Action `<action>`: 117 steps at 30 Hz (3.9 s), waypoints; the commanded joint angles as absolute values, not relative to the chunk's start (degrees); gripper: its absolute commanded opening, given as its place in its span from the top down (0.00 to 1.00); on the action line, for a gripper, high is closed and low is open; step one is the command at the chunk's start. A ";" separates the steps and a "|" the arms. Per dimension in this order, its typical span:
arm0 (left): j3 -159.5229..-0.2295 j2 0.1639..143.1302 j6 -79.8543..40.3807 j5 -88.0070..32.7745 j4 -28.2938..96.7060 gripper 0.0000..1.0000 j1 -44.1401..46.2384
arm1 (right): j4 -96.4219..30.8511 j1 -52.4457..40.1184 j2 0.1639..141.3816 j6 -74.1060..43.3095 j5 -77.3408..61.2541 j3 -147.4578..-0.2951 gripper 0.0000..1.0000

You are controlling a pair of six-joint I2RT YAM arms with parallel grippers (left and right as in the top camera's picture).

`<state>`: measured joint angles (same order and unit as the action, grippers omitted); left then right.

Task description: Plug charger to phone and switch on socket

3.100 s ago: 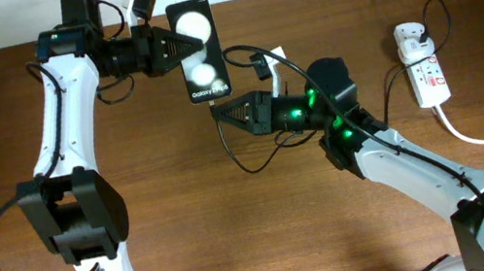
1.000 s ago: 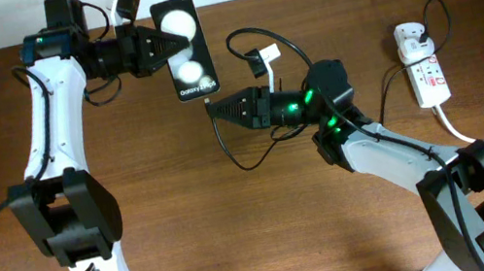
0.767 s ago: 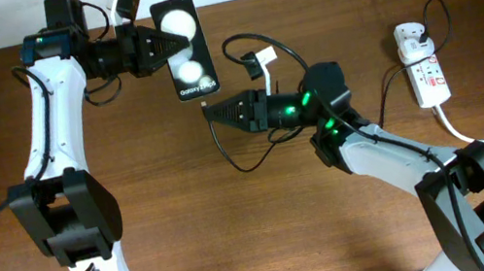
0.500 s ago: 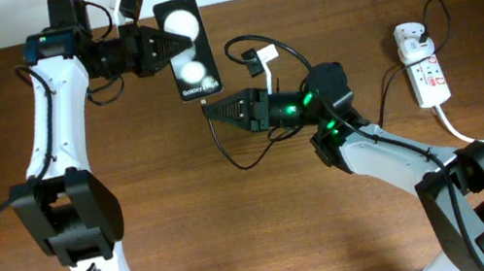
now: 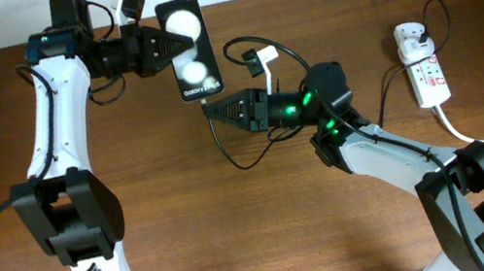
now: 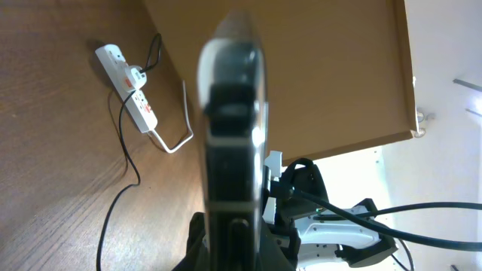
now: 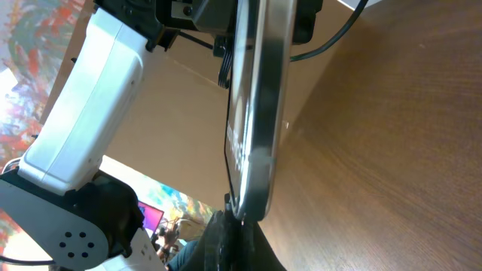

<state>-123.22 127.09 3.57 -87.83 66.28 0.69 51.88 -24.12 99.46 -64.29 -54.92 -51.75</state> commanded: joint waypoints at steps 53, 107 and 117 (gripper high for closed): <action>-123.74 126.32 3.44 -60.36 71.22 1.00 3.27 | 32.84 -20.56 99.74 -51.83 -62.70 -52.49 0.01; -89.23 126.02 -16.47 -19.64 50.59 0.05 1.15 | -5.58 -20.60 99.74 -39.18 -36.16 -52.49 0.01; -96.66 108.09 -16.45 -19.62 51.20 0.01 0.99 | -4.93 -20.60 99.55 -33.50 -38.68 -52.56 0.14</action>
